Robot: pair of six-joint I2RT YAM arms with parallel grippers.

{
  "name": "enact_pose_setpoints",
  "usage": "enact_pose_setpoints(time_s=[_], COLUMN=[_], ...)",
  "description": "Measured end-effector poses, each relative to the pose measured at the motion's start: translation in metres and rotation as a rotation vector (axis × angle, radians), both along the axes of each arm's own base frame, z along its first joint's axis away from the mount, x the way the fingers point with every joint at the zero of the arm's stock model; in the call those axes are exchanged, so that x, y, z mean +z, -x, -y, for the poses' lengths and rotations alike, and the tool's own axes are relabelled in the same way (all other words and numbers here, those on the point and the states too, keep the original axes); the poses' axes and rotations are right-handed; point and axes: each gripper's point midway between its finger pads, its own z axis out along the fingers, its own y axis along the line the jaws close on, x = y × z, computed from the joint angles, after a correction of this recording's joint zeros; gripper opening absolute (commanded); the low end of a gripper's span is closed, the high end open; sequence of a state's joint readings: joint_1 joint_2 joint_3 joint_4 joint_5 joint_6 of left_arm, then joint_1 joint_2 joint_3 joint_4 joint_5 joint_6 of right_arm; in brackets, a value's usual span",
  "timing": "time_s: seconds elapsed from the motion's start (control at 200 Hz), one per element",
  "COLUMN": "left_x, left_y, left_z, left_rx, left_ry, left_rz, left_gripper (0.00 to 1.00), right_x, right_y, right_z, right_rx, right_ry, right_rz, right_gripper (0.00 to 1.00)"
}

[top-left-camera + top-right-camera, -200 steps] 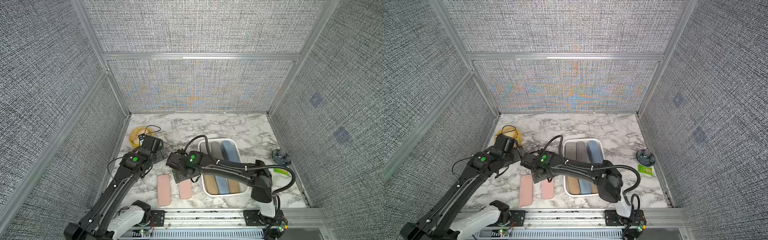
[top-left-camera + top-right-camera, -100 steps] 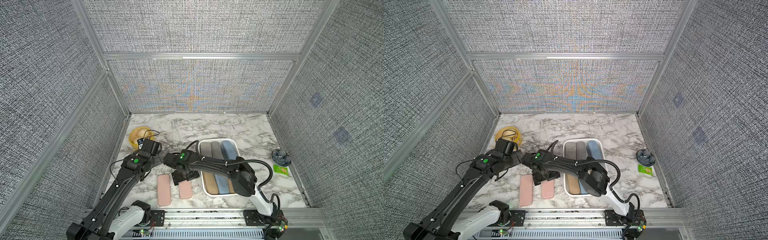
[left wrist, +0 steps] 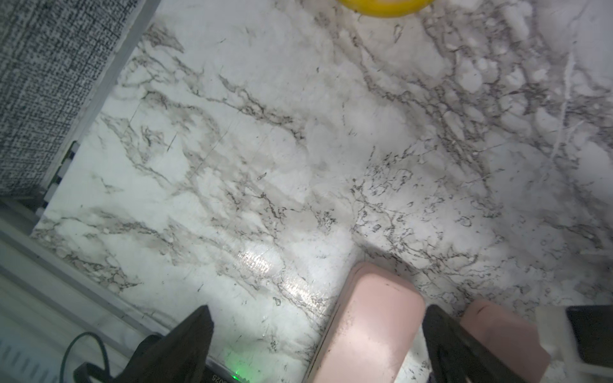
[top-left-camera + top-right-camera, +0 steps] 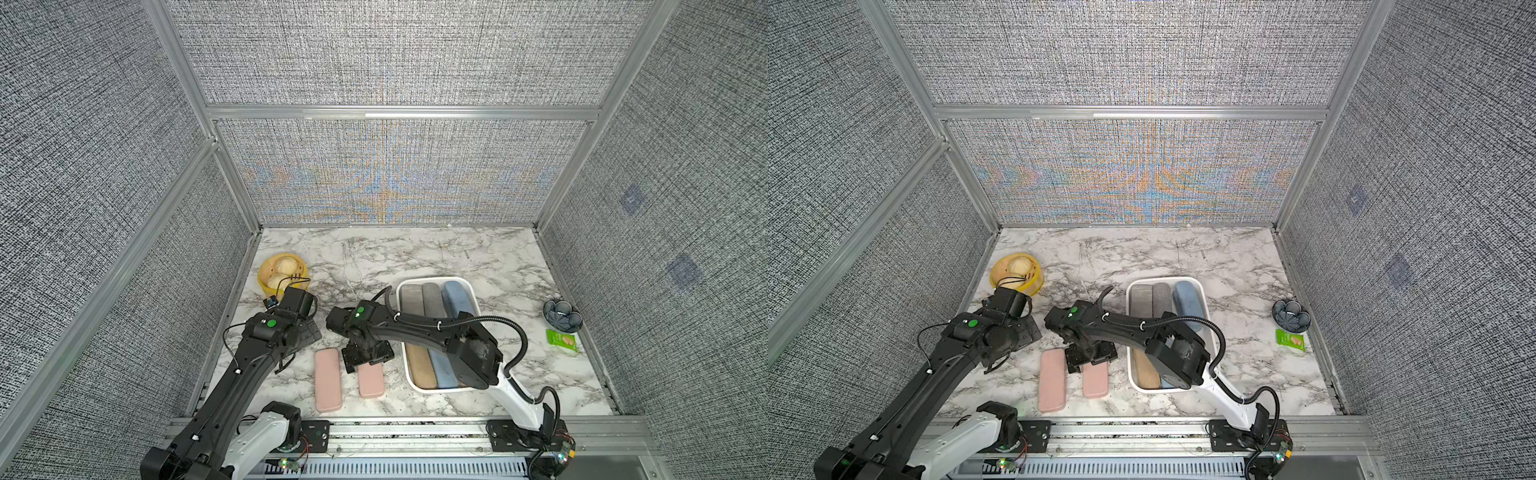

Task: Put the glasses cases into the storage boxes
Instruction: Pick up the glasses case at the center of the board.

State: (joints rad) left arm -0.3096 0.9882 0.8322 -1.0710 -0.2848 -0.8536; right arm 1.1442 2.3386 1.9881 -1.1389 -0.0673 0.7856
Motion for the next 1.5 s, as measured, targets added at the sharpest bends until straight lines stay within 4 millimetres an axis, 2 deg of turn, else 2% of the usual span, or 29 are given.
enact_pose_setpoints(time_s=[0.21,0.47,0.535,0.625,0.735,0.96,1.196,1.501], left_x=[-0.013,-0.012,-0.012,-0.014,-0.019,-0.026,-0.033,-0.031], left_y=[0.008,0.01,0.011,0.011,0.013,0.019,0.024,0.022], left_z=[-0.001,0.001,0.003,0.008,0.013,0.008,0.006,0.007], left_rx=[0.056,0.07,0.07,0.063,0.057,0.085,0.104,0.116], left_ry=[0.022,0.045,0.058,0.086,0.111,0.104,0.098,0.114], left_rz=[-0.03,-0.018,-0.022,-0.029,-0.042,-0.039,-0.051,-0.032], left_gripper=[0.96,0.93,0.92,0.92,0.92,0.93,0.91,0.87], right_x=[-0.002,0.016,0.021,0.027,0.022,0.01,-0.008,-0.005], right_y=[-0.001,-0.002,-0.003,-0.003,-0.007,-0.014,-0.019,-0.016], right_z=[0.002,-0.003,-0.004,-0.007,-0.01,-0.009,-0.007,-0.004], right_rx=[-0.005,0.011,0.016,0.019,0.018,0.014,-0.008,-0.01], right_ry=[0.007,0.008,0.007,-0.001,0.016,0.043,0.069,0.082], right_rz=[-0.006,0.046,0.063,0.071,0.07,0.049,-0.003,-0.015], right_gripper=[0.79,0.73,0.75,0.83,0.89,0.9,0.8,0.64])
